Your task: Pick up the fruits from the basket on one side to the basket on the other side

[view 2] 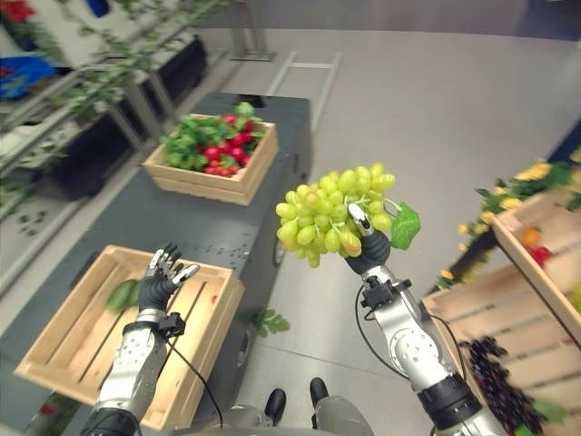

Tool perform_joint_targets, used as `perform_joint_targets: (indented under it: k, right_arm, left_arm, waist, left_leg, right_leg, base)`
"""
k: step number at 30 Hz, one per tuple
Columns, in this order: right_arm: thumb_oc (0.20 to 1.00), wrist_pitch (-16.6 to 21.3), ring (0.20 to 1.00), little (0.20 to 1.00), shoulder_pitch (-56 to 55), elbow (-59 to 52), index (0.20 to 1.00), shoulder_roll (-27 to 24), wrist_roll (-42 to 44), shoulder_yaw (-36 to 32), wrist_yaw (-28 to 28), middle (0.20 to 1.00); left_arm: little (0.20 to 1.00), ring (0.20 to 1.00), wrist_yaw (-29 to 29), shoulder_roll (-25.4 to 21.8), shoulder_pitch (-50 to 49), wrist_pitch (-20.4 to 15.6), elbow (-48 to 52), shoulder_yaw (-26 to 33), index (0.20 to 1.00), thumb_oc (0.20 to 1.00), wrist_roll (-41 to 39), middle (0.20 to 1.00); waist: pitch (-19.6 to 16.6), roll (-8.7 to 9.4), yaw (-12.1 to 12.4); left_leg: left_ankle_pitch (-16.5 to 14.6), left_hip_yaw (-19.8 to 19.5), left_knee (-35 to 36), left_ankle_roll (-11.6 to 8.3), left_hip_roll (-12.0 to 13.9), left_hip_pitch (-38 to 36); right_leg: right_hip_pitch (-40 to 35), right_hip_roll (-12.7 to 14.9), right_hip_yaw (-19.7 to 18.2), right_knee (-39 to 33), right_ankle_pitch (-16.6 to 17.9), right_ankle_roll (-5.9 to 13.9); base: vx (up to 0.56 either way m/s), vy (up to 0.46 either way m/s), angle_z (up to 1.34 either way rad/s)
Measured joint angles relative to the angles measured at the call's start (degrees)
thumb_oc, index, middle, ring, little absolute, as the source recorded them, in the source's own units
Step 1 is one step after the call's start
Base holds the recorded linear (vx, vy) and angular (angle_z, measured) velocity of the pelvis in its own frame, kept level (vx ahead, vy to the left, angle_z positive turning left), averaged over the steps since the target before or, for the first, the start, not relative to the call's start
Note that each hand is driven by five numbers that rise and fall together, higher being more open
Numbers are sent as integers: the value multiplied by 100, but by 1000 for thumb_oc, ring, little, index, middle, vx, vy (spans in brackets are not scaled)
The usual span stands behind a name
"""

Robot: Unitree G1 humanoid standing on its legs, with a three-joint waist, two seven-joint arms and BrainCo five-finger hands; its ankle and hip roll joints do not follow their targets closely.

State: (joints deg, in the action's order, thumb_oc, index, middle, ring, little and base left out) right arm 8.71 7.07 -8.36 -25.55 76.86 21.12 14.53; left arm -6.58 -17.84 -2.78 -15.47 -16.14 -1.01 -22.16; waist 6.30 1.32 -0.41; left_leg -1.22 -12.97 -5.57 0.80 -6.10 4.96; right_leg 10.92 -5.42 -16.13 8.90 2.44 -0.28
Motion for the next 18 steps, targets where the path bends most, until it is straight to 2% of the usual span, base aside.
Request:
perform_joint_targets:
  k: [1,2,3,5,8,9,10,11,12,13,15,16,18]
  right_arm:
    - [200,-17,200,200,-27,-38,200,75,-86,39,2,200]
    - [200,-16,200,200,-15,-38,200,160,-99,37,-8,200]
    - [200,-15,200,200,24,-36,200,205,-102,57,-10,200]
    - [200,-18,200,200,63,-27,200,215,-126,184,-16,200]
    - [200,-45,200,200,170,2,200,222,-161,388,-67,200]
    - [200,-60,200,200,275,10,200,260,-213,472,-75,200]
    - [200,-72,200,200,400,90,200,293,-243,510,-88,200]
    - [200,-72,200,200,432,118,200,272,-245,505,-129,200]
    - [200,-74,200,200,454,157,200,247,-244,505,-136,200]
    - [200,-82,200,200,454,216,200,239,-244,505,-158,200]
    - [200,-134,200,200,456,215,200,292,-244,510,-182,200]
    - [200,-188,200,200,473,211,200,285,-246,516,-181,200]
    - [200,-227,200,200,513,187,200,259,-244,518,-203,200]
  left_arm:
    - [1000,1000,-25,-46,27,2,-1,6,1000,1000,0,1000]
    - [1000,1000,-45,-83,46,-10,24,-3,1000,1000,0,1000]
    - [1000,1000,-56,-112,44,-20,34,0,1000,1000,0,1000]
    - [1000,1000,-79,-151,112,-20,32,1,1000,1000,2,1000]
    - [1000,1000,-119,-194,125,-21,34,14,1000,1000,8,1000]
    - [1000,1000,-139,-263,145,-17,46,25,1000,1000,11,1000]
    - [1000,1000,-156,-249,143,-9,83,57,1000,1000,15,1000]
    - [1000,1000,-190,-222,140,-9,157,63,1000,1000,15,1000]
    - [1000,1000,-193,-215,142,-9,174,86,1000,1000,17,1000]
    - [1000,1000,-200,-248,122,-7,176,170,1000,1000,17,1000]
    - [1000,1000,-222,-346,66,6,170,291,1000,1000,14,1000]
    - [1000,1000,-223,-378,39,19,144,416,1000,1000,18,1000]
    - [1000,1000,-223,-330,-154,45,158,501,1000,1000,18,1000]
  waist:
    - [-34,86,-70]
    - [-88,168,-165]
    - [-91,184,-131]
    - [-59,189,-179]
    - [53,237,-77]
    - [157,278,6]
    - [282,197,75]
    - [349,89,178]
    - [381,37,191]
    - [391,72,287]
    - [384,281,428]
    - [321,422,467]
    - [295,289,440]
  left_leg:
    - [51,199,104,76,20,-38]
    - [195,538,192,132,28,-91]
    - [208,649,246,142,37,-85]
    - [247,970,322,208,43,-28]
    - [252,1331,392,220,110,-128]
    - [215,1537,361,215,180,-138]
    - [238,1847,392,224,338,-179]
    - [235,2091,370,220,554,-153]
    - [219,2184,367,199,662,-158]
    - [204,2218,394,140,756,-204]
    - [177,2243,395,-25,754,-309]
    - [208,2203,499,-171,694,-367]
    - [265,2086,616,-303,865,-467]
  right_leg:
    - [21,92,-1,156,-173,244]
    - [88,214,-44,109,-106,336]
    - [141,224,-62,117,-91,367]
    - [269,371,-66,98,-122,580]
    - [285,492,21,57,-53,700]
    - [334,573,332,59,-46,670]
    - [452,814,1194,278,-171,561]
    - [519,1028,1781,726,-273,634]
    - [523,1156,2033,1089,-395,667]
    - [370,1273,2047,1357,-527,795]
    - [-117,1408,1969,988,-629,884]
    - [-484,1355,1969,246,-852,569]
    - [-586,1160,1965,21,-732,502]
  base:
    - [-107,167,-124]
    - [-158,222,-103]
    - [-114,144,-91]
    - [-95,116,-72]
    - [-152,59,-70]
    - [-185,39,-75]
    - [-132,49,-75]
    - [-88,32,-44]
    - [-27,-13,-30]
    - [29,-56,-26]
    - [66,-48,-25]
    - [85,-56,-12]
    - [99,-74,-22]
